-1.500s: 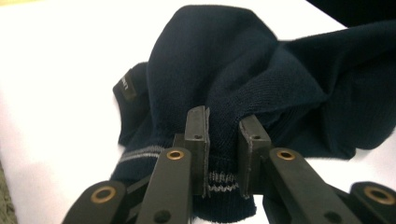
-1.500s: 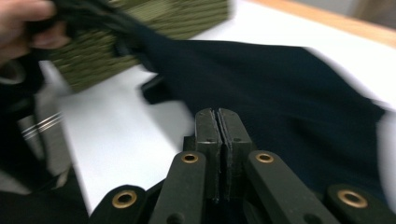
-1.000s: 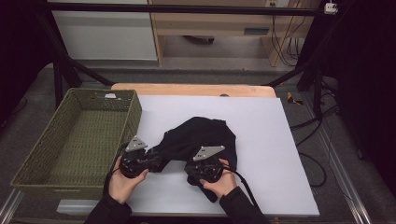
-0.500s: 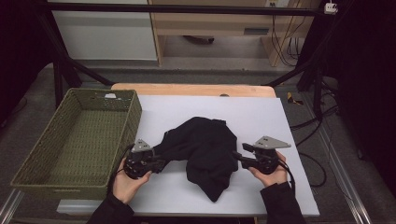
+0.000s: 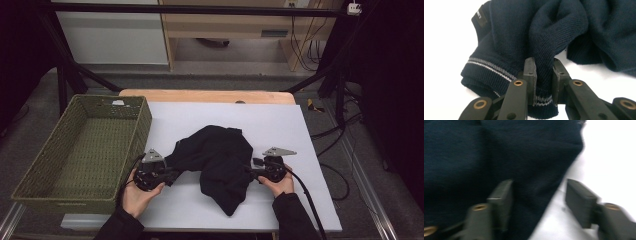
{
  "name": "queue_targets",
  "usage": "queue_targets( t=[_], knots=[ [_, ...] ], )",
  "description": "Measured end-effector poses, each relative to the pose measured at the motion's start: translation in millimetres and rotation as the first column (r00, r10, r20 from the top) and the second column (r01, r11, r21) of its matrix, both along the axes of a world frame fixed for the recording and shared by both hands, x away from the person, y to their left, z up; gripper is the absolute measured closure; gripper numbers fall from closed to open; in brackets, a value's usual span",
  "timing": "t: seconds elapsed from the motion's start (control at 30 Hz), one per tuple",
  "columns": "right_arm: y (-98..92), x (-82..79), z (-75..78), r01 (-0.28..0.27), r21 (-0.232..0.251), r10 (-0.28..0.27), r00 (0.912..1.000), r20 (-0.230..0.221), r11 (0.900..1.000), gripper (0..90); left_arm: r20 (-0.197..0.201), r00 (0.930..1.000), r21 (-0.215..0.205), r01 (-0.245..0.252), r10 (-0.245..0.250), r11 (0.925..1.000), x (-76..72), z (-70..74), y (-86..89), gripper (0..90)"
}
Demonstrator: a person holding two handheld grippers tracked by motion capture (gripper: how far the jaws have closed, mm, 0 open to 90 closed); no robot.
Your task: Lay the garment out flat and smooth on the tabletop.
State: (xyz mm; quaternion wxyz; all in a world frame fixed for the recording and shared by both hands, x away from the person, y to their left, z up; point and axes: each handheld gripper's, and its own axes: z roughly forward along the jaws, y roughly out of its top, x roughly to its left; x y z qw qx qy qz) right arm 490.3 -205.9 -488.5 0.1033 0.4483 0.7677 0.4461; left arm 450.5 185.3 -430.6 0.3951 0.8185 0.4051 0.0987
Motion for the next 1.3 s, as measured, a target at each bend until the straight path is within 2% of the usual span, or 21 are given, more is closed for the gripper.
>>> queue_targets(
  t=[0.1,0.13,0.2,0.27,0.33,0.43,0.57,0.63,0.67,0.73,0.83,0.9,0.93,1.0,1.07,1.1,1.17,1.2,1.3],
  knots=[
    [0.6,-0.4,3.4,-0.028,-0.015,0.028,0.9996,-0.009,0.999,82.0,0.023,0.9997,-0.009,-0.001,0.001,1.0,-1.2,3.2,1.3,76.8],
    [-1.1,-1.1,6.6,-0.031,-0.026,0.031,0.9995,-0.004,0.999,86.2,0.036,0.9994,-0.012,0.001,0.0,0.9999,-2.2,4.7,2.2,77.1],
    [-6.9,-4.4,17.4,-0.032,-0.033,0.032,0.9995,0.004,0.999,87.3,0.053,0.9986,-0.022,0.005,-0.004,0.9997,-3.7,8.4,3.5,77.7],
    [-18.0,-9.7,33.5,0.0,-0.038,0.001,0.999,0.045,0.999,87.7,0.081,0.9967,-0.037,0.006,-0.003,0.9993,-5.6,15.5,5.2,78.0],
    [-32.1,-15.6,50.2,0.02,0.017,-0.022,0.9965,0.081,1.0,87.7,0.103,0.9947,-0.05,0.01,-0.005,0.9987,-7.0,24.2,6.8,78.3],
    [-52.1,-25.9,79.7,0.058,0.053,-0.066,0.9857,0.155,0.997,87.8,0.132,0.9912,-0.07,0.014,-0.005,0.9975,-8.0,37.5,9.1,78.6],
    [-63.6,-28.9,105.3,0.106,0.056,-0.116,0.9665,0.229,0.993,87.9,0.157,0.9863,-0.084,-0.039,0.052,0.9957,-1.5,49.6,16.1,78.7],
    [-63.8,-24.7,112.1,0.119,0.053,-0.129,0.9608,0.245,0.991,87.8,0.152,0.9842,-0.086,-0.079,0.092,0.9932,5.1,50.3,20.1,78.7],
    [-61.8,-22.0,113.5,0.123,0.05,-0.131,0.9599,0.248,0.991,87.8,0.149,0.9829,-0.073,-0.099,0.109,0.9924,8.0,49.4,20.7,78.7],
    [-54.5,-14.3,112.2,0.112,0.049,-0.121,0.9619,0.245,0.992,87.6,0.145,0.9799,-0.047,-0.132,0.137,0.9902,13.2,44.8,19.7,78.6],
    [-38.6,-1.2,102.7,0.083,0.05,-0.092,0.9694,0.228,0.995,86.9,0.123,0.9797,-0.012,-0.159,0.159,0.9873,20.0,35.9,15.5,76.5],
    [-28.8,7.3,94.1,0.083,0.031,-0.088,0.975,0.204,0.996,84.6,0.124,0.9788,-0.017,-0.163,0.163,0.9866,21.8,32.3,13.4,72.3],
    [-25.0,10.8,89.9,0.096,0.013,-0.096,0.9747,0.202,0.995,78.0,0.135,0.9778,-0.016,-0.16,0.161,0.987,21.4,31.5,12.1,67.4],
    [-21.1,14.2,83.0,0.11,-0.012,-0.106,0.9741,0.2,0.994,61.5,0.156,0.9766,-0.011,-0.148,0.148,0.9889,18.2,30.5,8.7,51.1],
    [-23.3,12.1,78.6,0.109,-0.013,-0.104,0.9713,0.214,0.994,48.0,0.161,0.9803,-0.018,-0.113,0.114,0.9935,14.8,31.0,6.0,43.1],
    [-26.1,9.6,77.6,0.117,-0.015,-0.111,0.9702,0.215,0.993,43.5,0.153,0.9829,-0.038,-0.098,0.103,0.9944,13.4,31.3,4.4,36.8],
    [-34.5,2.4,76.9,0.137,-0.006,-0.132,0.9634,0.233,0.991,38.8,0.147,0.9861,-0.084,-0.066,0.078,0.9943,10.4,32.0,-0.7,27.7],
    [-39.3,-1.5,77.0,0.14,0.001,-0.136,0.9629,0.233,0.99,36.9,0.152,0.9862,-0.092,-0.051,0.065,0.9944,8.9,32.8,-4.3,22.4],
    [-51.5,-13.5,76.0,0.147,0.017,-0.147,0.9606,0.236,0.989,32.9,0.127,0.9919,-0.109,0.01,0.004,0.994,5.4,32.8,-20.7,12.1]
  ],
)
